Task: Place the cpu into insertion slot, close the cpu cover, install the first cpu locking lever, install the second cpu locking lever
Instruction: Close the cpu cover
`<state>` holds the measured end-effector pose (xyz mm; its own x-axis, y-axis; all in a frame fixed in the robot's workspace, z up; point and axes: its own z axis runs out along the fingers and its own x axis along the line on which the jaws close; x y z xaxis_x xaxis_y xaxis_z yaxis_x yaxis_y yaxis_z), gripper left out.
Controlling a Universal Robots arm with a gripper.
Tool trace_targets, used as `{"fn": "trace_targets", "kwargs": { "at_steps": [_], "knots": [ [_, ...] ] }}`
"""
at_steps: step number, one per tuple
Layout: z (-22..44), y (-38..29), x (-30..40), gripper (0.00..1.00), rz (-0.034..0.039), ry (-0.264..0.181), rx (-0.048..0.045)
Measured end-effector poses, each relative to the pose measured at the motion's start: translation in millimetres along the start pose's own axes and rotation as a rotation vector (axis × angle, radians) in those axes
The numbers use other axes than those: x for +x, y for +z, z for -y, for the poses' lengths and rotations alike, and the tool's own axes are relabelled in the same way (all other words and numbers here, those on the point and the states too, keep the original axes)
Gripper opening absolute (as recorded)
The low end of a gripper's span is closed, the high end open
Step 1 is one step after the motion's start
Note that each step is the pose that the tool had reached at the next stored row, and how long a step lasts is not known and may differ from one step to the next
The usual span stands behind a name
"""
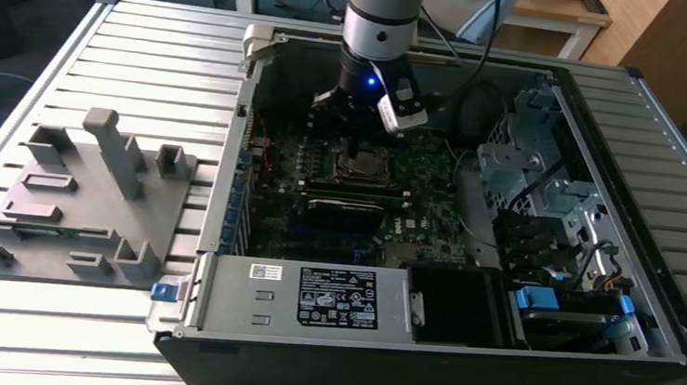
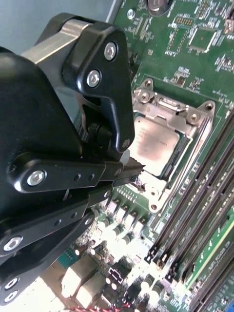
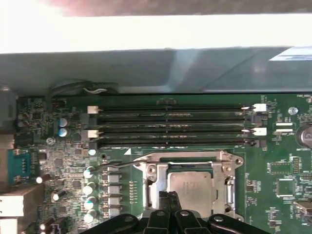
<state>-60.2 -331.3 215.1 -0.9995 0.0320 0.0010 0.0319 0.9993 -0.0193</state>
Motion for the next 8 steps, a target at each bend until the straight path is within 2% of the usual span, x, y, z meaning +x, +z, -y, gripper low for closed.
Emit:
{"fn": "trace_targets", "kwargs": {
  "at_steps": [8],
  "knots": [
    [-2.7, -0.1, -13.8, 0.1, 0.0, 0.0, 0.0]
  ]
}}
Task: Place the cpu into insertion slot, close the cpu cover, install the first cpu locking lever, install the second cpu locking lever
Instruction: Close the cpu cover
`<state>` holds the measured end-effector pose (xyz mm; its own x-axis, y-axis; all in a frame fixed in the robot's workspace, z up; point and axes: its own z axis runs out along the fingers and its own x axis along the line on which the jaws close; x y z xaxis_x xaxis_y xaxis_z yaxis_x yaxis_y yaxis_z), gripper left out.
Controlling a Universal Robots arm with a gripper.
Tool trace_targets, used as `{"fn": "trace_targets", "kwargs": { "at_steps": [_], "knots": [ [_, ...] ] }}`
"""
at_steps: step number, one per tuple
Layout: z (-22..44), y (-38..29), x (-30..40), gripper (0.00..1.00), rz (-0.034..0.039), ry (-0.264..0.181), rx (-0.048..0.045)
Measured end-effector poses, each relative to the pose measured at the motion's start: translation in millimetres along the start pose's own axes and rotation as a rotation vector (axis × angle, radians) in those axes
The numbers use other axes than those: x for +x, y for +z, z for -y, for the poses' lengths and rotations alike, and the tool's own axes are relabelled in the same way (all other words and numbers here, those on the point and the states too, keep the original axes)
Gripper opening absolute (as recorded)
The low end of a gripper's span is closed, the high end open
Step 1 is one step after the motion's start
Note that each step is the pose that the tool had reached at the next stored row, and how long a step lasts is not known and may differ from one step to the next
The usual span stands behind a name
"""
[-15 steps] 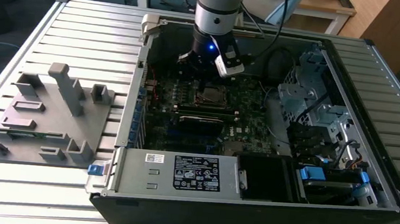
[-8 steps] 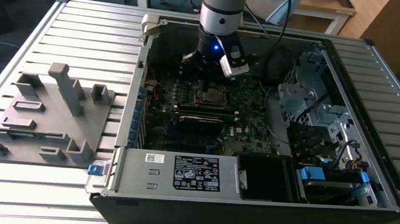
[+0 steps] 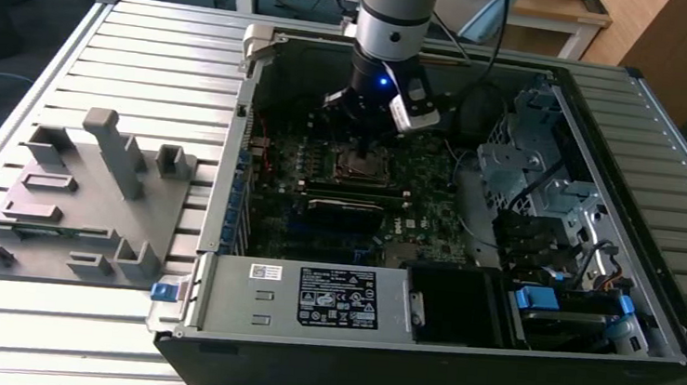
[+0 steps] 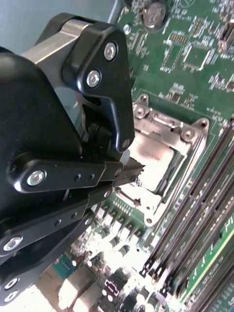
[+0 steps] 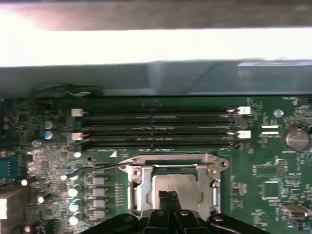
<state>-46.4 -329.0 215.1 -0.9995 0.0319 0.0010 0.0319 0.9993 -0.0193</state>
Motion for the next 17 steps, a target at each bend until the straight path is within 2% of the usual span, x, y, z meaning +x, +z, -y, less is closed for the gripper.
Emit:
{"fn": "trace_targets", "kwargs": {
  "at_steps": [3, 6, 14, 17],
  "knots": [
    [-0.7, 0.0, -4.3, 0.1, 0.0, 0.0, 0.0001],
    [-0.7, -0.9, -4.4, 0.1, -0.0001, 0.0, 0.0002],
    [-0.5, -11.9, -4.4, 0.1, 0.0, 0.0, -0.0001],
    [-0.5, -13.2, -4.4, 0.1, 0.0001, 0.0, -0.0001]
  ]
}}
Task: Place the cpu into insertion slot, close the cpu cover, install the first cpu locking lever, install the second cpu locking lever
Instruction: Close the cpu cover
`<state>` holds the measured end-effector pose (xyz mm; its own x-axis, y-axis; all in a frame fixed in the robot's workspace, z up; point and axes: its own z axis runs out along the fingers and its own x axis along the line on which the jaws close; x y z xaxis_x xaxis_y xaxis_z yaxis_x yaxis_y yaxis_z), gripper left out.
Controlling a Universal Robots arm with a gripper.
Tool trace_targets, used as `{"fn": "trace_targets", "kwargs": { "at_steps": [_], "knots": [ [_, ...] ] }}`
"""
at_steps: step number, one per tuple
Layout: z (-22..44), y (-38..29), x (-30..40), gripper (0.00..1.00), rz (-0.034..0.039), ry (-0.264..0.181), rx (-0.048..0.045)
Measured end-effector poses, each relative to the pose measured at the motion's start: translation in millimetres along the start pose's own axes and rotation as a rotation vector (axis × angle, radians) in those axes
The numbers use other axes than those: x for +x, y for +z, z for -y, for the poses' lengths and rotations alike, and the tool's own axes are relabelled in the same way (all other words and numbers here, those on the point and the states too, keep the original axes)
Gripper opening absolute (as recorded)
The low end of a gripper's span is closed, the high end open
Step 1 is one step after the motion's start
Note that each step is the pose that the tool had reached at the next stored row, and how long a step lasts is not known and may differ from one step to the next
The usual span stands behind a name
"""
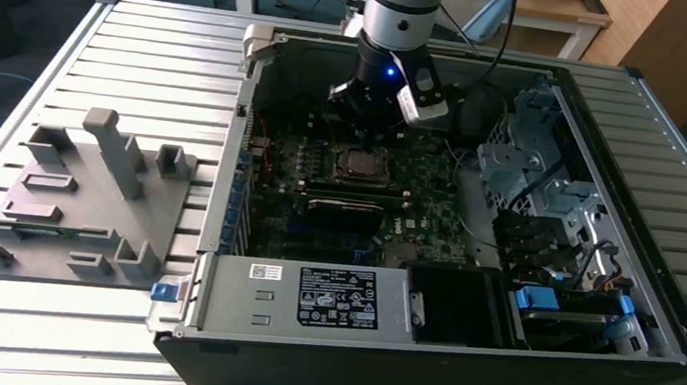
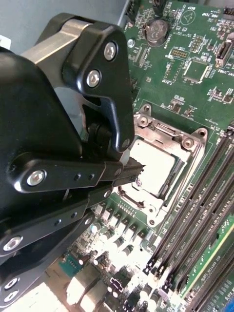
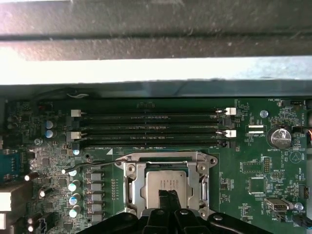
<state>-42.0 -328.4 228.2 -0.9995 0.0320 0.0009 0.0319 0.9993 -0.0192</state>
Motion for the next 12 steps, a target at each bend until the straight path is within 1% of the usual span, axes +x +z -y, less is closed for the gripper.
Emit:
{"fn": "trace_targets", "kwargs": {
  "at_steps": [1, 3, 5, 9, 12],
  "knots": [
    [0.0, 0.1, 0.0, 0.1, 0.0014, 0.0, -0.0003],
    [0.0, 0.0, 0.0, 0.1, 0.0075, 0.0, -0.0002],
    [0.0, 0.1, 0.0, 0.1, 0.0103, 0.0, -0.0004],
    [0.0, 0.0, 0.0, 0.1, 0.0104, 0.001, -0.0002],
    [0.0, 0.0, 0.0, 0.1, 0.01, 0.018, 0.0001]
  ]
}}
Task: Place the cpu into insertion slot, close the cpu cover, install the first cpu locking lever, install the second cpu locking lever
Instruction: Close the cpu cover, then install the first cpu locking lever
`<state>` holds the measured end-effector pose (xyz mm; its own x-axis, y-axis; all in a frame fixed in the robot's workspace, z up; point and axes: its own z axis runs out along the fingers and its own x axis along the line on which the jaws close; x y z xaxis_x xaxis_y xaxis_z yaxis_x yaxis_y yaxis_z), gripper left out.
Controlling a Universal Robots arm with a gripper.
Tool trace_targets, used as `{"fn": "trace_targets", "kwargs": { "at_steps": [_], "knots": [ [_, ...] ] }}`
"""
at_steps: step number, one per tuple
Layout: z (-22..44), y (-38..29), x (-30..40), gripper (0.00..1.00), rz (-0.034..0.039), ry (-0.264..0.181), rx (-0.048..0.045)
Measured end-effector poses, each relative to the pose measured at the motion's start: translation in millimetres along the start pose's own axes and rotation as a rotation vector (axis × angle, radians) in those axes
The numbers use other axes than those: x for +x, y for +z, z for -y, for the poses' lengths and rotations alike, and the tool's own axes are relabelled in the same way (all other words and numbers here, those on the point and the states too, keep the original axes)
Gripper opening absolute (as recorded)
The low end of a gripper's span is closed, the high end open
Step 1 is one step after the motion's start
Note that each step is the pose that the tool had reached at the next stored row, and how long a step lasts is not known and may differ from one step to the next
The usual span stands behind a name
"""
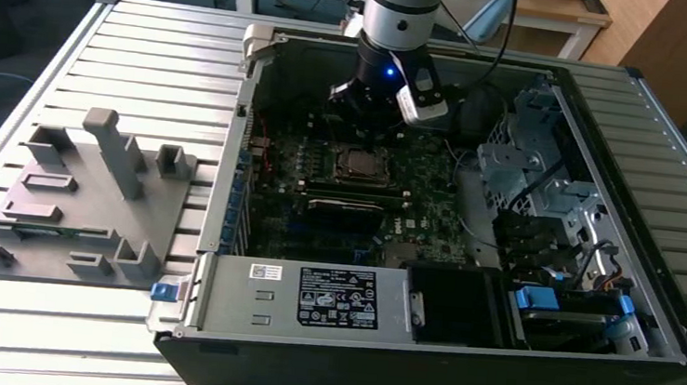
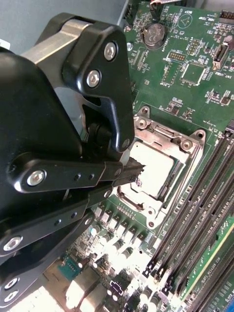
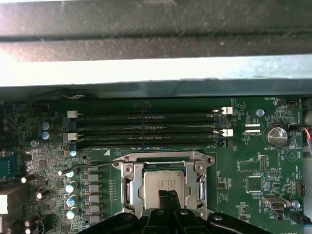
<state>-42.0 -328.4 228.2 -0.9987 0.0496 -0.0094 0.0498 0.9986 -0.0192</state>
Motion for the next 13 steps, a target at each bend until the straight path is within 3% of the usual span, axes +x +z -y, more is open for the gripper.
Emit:
{"fn": "trace_targets", "kwargs": {
  "at_steps": [13],
  "knots": [
    [0.0, -0.9, -0.1, 0.1, 0.0, 0.003, -0.0003]
  ]
}}
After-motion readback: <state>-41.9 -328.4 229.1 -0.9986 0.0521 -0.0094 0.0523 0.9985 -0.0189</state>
